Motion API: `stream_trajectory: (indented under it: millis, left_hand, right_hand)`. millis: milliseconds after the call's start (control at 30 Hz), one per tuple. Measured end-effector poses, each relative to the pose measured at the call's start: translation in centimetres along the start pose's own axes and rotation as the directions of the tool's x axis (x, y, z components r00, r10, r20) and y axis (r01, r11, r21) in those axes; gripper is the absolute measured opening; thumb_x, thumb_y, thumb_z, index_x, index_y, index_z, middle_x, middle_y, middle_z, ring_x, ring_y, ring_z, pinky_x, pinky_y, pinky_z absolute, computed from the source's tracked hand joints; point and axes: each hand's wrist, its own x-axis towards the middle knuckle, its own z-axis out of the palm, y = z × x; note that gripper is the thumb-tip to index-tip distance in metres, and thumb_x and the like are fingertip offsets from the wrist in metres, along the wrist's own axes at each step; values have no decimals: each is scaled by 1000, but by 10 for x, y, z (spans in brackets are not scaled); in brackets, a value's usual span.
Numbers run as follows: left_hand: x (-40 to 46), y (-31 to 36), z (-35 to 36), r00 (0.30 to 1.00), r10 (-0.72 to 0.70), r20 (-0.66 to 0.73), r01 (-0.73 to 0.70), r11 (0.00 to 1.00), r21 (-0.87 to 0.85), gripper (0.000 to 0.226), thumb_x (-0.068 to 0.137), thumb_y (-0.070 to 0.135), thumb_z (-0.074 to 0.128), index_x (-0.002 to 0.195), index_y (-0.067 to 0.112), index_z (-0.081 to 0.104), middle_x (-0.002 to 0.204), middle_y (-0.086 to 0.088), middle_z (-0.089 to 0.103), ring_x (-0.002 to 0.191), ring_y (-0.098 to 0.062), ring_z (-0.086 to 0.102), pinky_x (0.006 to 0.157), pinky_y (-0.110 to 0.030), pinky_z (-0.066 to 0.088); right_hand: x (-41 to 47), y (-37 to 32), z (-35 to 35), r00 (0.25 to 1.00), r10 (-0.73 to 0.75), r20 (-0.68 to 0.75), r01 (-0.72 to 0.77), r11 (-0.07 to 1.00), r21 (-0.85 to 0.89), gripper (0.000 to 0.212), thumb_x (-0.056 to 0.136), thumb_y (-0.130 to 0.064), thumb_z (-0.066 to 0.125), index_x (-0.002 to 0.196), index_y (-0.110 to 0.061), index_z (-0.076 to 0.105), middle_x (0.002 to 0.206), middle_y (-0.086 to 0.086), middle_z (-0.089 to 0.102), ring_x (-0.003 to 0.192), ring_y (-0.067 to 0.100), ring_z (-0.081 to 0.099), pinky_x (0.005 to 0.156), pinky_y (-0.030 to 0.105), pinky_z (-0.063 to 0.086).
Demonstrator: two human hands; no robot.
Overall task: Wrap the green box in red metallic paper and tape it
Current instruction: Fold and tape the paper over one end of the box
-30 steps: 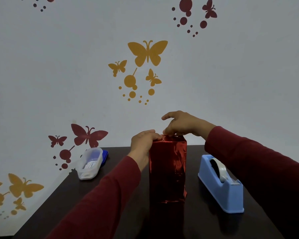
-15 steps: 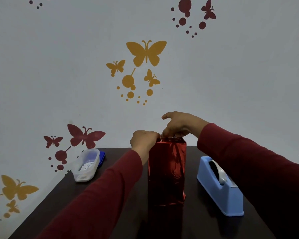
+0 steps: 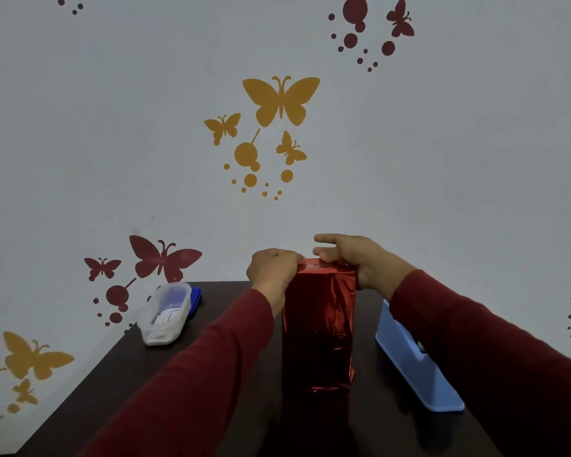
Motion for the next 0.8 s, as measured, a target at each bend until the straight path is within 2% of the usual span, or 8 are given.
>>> stream_trajectory:
  millis: [100,167,267,400,500,600,700,800]
  left_hand:
    - [3,-4,0,1000,1,-10,-1,1000,-24,13,83,16,80,73,21,72,74,9,68,70,-5,61,54,-17,41]
    - [5,-5,0,1000,7,-27,-8,1000,-25,6,85,20,79,81,19,75,80,6,70,72,-6,61,54,-17,39]
    - [9,-8,1,1000,27,-16,-27,999,-24,15,86,29,80,84,15,76,86,1,73,77,-12,65,60,-19,46]
    - [11,-6,1,999,29,-14,-29,1000,12,8,86,22,79,84,16,75,86,1,70,76,-11,64,62,-24,49]
    - [10,-6,-1,1000,14,-15,-13,1000,16,13,87,17,71,76,9,71,88,-6,72,88,-26,69,85,-41,58]
    - [1,-18,-11,988,22,150,12,975,-222,30,95,38,63,89,12,77,95,-4,78,101,-26,71,100,-46,53]
    - [-13,-51,-28,929,159,334,-67,960,-271,53,90,61,62,121,19,69,117,2,76,116,-18,66,108,-40,45]
    - [-16,-105,-43,864,128,487,-60,986,-153,92,68,47,82,149,31,43,137,4,65,129,-19,61,116,-52,41]
  right_hand:
    - [-2,9,1,994,-83,-66,88,993,82,43,97,9,47,118,-16,75,123,8,74,110,26,72,90,36,60]
    - [-4,12,1,991,-98,-88,106,991,82,34,98,-1,55,124,-14,72,121,7,74,109,22,71,90,35,60]
    - [-10,15,2,995,-85,-48,86,996,11,34,93,-12,69,127,-18,70,117,3,72,104,20,71,85,34,59]
    - [-19,14,2,995,-76,-59,76,997,6,35,94,1,59,123,-13,73,115,11,73,96,23,72,76,32,62]
    - [-19,19,0,989,-89,-117,101,989,103,31,94,3,56,114,-11,75,122,16,73,105,26,72,89,40,62]
    - [-27,33,-2,986,-107,-124,137,954,266,16,101,-22,62,112,-15,70,122,13,73,98,24,70,102,46,55]
    - [-43,68,-5,965,-260,-39,259,914,313,45,105,-51,48,126,-17,67,110,6,78,104,23,74,99,43,55]
    - [-45,127,-19,951,-296,91,277,945,176,70,93,-72,54,150,-31,50,141,2,66,131,24,63,114,54,45]
